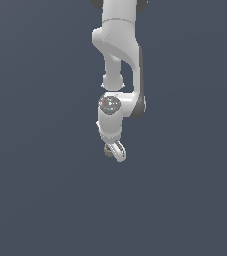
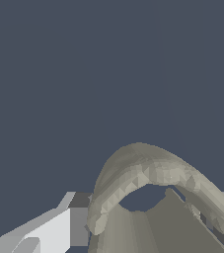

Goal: Pick up the object and move it to a goal position.

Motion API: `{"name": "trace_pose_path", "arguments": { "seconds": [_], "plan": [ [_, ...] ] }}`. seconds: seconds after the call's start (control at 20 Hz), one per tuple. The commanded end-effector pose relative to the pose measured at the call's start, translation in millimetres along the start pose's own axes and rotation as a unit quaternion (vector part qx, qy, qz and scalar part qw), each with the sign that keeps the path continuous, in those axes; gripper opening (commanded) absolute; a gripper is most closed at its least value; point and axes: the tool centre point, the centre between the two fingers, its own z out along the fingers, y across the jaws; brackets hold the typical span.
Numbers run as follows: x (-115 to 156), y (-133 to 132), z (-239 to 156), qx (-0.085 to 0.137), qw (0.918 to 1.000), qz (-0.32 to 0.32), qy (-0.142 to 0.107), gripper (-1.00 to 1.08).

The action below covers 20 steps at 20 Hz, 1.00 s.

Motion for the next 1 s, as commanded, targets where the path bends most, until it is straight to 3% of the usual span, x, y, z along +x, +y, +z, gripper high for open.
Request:
{"name": "trace_pose_path", "arguments": {
  "seconds": [0.0, 0.5, 0.95],
  "plan": [
    [0, 0, 1, -0.001, 1.0, 0.0, 0.0, -1.0],
    [-1, 4, -1, 0.0, 1.0, 0.0, 0.0, -1.0],
    [-5, 35, -11, 0.0, 1.0, 0.0, 0.0, -1.0]
  ]
}}
